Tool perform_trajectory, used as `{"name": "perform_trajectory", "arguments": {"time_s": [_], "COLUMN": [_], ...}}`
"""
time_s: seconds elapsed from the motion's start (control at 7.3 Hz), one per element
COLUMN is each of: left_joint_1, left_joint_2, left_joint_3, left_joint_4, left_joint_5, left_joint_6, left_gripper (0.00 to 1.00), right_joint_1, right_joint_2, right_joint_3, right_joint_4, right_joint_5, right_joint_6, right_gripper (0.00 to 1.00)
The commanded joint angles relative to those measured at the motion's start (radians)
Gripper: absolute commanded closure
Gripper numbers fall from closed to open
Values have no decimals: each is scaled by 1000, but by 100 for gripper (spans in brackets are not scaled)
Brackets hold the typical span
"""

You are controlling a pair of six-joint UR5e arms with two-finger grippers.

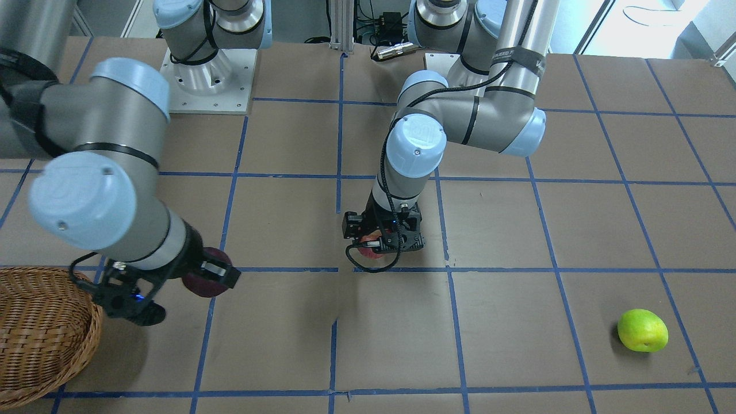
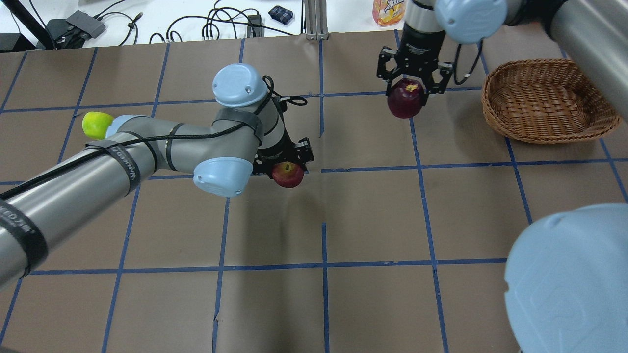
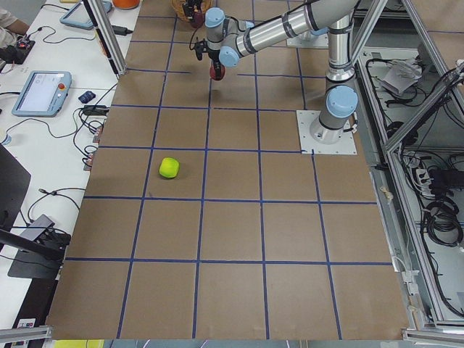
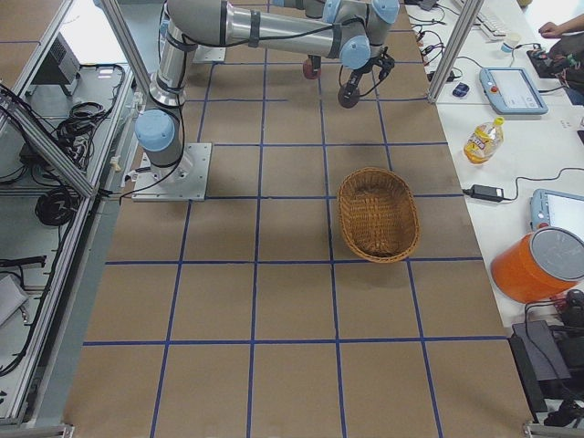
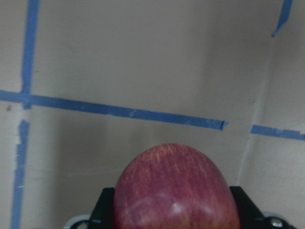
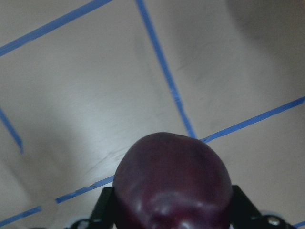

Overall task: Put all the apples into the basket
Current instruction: 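Place the red apple mid-table with the left gripper while the right carries purple apple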

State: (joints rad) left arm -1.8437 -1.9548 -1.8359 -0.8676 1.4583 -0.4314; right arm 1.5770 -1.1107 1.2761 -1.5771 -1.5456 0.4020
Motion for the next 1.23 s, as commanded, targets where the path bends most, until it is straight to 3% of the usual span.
{"name": "perform_trajectory", "arguments": {"time_s": [0.0,0.27,0.41,0.55,0.69,1.1], "left_joint_1": [-93,-124,-126,-124,-123,-19], "left_joint_2": [-90,-130,-122,-107,-98,24], "left_joint_3": [58,96,78,78,78,112], "left_joint_4": [100,101,102,95,91,-66], "left_joint_5": [7,17,17,46,86,70], "left_joint_6": [-74,-78,-63,-52,0,133], "left_gripper": [91,89,10,0,0,0], "right_joint_1": [-144,-314,-357,-388,-428,-478], "right_joint_2": [-18,-3,26,67,84,175], "right_joint_3": [-4,-3,-1,-6,-6,-14], "right_joint_4": [19,-32,-97,-172,-223,-378], "right_joint_5": [-144,-146,-160,-210,-231,-242], "right_joint_6": [-235,-494,-572,-642,-705,-814], "right_gripper": [100,100,100,100,100,100]}}
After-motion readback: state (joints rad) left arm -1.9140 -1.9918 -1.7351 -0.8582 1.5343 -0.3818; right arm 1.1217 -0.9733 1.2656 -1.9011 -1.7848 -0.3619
